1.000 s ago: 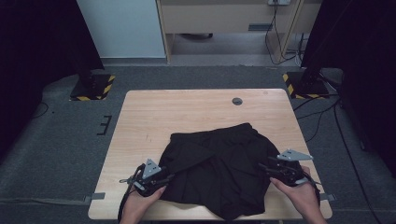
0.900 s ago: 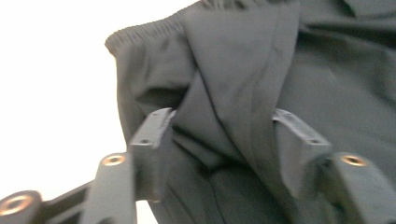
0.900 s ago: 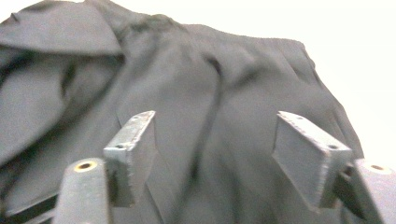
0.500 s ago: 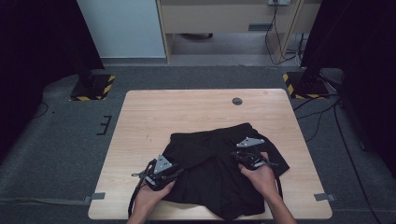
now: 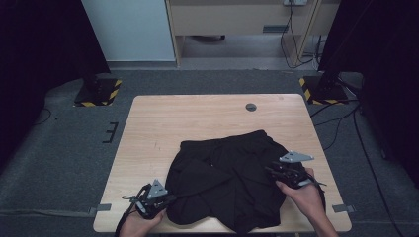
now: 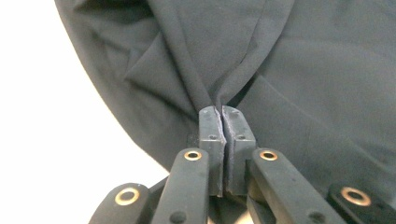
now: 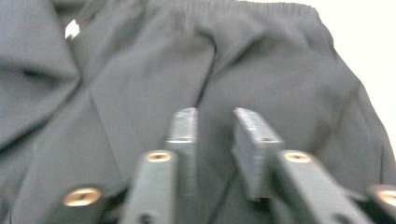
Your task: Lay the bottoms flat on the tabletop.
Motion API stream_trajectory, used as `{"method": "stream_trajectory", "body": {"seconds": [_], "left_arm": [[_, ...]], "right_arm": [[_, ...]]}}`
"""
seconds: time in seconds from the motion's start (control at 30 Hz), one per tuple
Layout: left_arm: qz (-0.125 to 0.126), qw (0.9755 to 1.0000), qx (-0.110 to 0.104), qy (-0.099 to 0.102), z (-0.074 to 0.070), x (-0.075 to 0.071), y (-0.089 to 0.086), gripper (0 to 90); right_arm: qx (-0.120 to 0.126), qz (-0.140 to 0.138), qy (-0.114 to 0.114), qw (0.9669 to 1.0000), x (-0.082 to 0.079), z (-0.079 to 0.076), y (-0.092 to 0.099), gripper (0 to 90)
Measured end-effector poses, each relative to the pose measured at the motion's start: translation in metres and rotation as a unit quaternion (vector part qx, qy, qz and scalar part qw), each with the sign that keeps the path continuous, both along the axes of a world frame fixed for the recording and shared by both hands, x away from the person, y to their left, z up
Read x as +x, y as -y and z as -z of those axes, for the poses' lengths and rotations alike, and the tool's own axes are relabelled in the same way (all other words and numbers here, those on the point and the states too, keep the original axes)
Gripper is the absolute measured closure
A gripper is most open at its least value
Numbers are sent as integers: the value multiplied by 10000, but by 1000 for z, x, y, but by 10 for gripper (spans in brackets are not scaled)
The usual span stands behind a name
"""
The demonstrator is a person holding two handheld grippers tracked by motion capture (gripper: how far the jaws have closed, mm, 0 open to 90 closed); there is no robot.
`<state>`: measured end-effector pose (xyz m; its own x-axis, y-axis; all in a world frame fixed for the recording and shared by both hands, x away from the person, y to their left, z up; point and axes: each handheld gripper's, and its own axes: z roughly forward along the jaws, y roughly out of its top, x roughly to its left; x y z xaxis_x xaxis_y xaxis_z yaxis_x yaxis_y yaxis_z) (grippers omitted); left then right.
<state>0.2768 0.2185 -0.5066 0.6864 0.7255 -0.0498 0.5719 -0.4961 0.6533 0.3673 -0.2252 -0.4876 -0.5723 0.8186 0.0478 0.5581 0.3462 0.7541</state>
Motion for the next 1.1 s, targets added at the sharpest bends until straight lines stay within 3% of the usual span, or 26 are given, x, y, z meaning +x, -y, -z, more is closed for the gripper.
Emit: {"method": "stream_trajectory", "body": {"seconds": [0.03,0.1,0.17,0.2,0.23,0.27,0.3,0.33,0.37,0.43,0.47,0.5,0.53,0.57,0.6,0.63,0.7,0.73,0.8,0.83,0.87,0.93,1.0,1.03,1.07,1.1], "left_arm": [[-15,10000,27,3,-1,-2,-3,865],[-105,9999,-44,31,-6,-6,-11,865],[-126,9999,-93,66,-8,-7,-14,861],[-171,9993,-251,218,-13,-9,-18,827],[-171,9993,-251,218,-13,-9,-18,793],[-210,9988,-324,305,-16,-10,-19,707],[-356,9966,-530,515,-21,-9,-21,626],[-356,9966,-530,515,-21,-9,-21,534],[-419,9954,-648,567,-24,-7,-23,534],[-535,9929,-858,622,-28,1,-24,406],[-588,9918,-922,664,-30,6,-24,380],[-651,9905,-946,757,-31,11,-22,353],[-737,9895,-886,867,-31,24,-19,336],[-737,9895,-886,867,-31,24,-19,330],[-793,9892,-854,888,-30,31,-17,326],[-855,9885,-862,896,-29,39,-14,326],[-957,9880,-791,919,-27,55,-10,324],[-1029,9878,-589,1007,-25,73,-6,328],[-1162,9867,-581,982,-22,90,-5,333],[-1162,9867,-581,982,-22,90,-5,343],[-1225,9863,-594,933,-19,98,-4,351],[-1319,9853,-697,837,-14,109,-2,354],[-1349,9859,-619,775,-9,114,2,356],[-1343,9866,-563,740,-7,115,4,358],[-1337,9870,-533,712,-5,116,5,358],[-1323,9877,-479,687,-2,116,5,367]], "right_arm": [[0,0,0,10000,0,0,0,496],[32,-61,62,10000,19,-3,-21,325],[67,-56,58,9999,27,-2,-29,293],[111,-3,-1,9999,41,1,-43,227],[111,-3,-1,9999,41,1,-43,227],[-79,62,-80,9999,54,9,-53,214],[-197,95,-173,9996,59,14,-56,251],[-197,95,-173,9996,59,14,-56,251],[-319,69,-247,9992,63,19,-58,349],[-524,4,-420,9977,66,28,-59,641],[-564,-33,-451,9974,64,30,-58,777],[-442,-152,-431,9980,57,29,-52,879],[-436,-227,-419,9979,51,27,-48,883],[-436,-227,-419,9979,51,27,-48,883],[-413,-299,-384,9980,37,22,-36,884],[-413,-299,-384,9980,37,22,-36,884],[-322,-305,-333,9985,22,16,-21,884],[-231,-276,-359,9987,7,14,-5,883],[-193,-203,-389,9989,-2,17,6,882],[-193,-203,-389,9989,-2,17,6,882],[-146,-148,-448,9988,-8,23,18,880],[-91,-127,-433,9989,-9,25,22,878],[54,-130,-427,9990,-11,26,27,849],[138,-199,-374,9990,-12,23,31,768],[138,-199,-374,9990,-12,23,31,768],[222,-142,-282,9993,-14,16,34,643]]}}
